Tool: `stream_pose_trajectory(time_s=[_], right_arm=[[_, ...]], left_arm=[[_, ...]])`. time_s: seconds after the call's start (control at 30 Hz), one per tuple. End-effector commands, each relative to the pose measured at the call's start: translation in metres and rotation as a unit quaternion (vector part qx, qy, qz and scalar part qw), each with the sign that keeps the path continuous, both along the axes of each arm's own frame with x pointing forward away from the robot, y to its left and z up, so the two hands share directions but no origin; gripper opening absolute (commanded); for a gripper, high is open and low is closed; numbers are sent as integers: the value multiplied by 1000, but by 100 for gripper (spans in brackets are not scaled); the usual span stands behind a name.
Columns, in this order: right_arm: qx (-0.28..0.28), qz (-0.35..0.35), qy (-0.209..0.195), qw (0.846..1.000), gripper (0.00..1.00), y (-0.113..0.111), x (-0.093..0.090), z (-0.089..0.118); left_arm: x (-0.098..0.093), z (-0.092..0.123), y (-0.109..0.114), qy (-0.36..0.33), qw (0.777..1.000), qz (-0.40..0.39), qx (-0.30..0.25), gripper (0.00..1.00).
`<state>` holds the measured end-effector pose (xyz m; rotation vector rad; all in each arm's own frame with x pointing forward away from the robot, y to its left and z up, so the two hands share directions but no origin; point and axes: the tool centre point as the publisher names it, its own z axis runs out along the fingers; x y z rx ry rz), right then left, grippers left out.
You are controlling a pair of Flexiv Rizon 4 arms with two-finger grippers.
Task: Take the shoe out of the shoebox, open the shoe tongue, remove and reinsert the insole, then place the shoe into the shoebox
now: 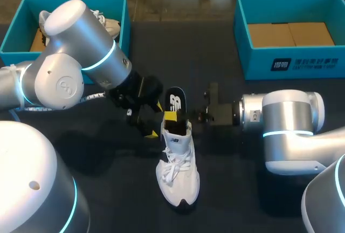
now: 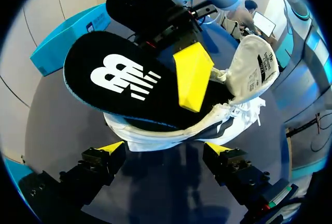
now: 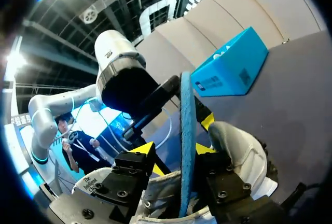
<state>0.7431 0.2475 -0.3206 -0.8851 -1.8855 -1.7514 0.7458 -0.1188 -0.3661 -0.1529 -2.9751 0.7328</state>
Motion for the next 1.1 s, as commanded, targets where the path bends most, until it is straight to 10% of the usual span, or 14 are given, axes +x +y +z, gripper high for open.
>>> stream_pose_trajectory(time_s=[0.03,0.3,0.43,1.1], right_arm=[[4,0,-4,1000,42,-2,4,2],[15,-6,-1,1000,35,-7,13,-1],[16,-9,8,1000,0,-7,18,-3],[3,-26,103,994,0,0,-19,-34]], left_arm=[[-1,-1,0,-1,1000,0,0,100],[-1,-1,0,-1,1000,0,0,100],[-1,-1,0,-1,1000,0,0,100],[-1,-1,0,-1,1000,0,0,100]])
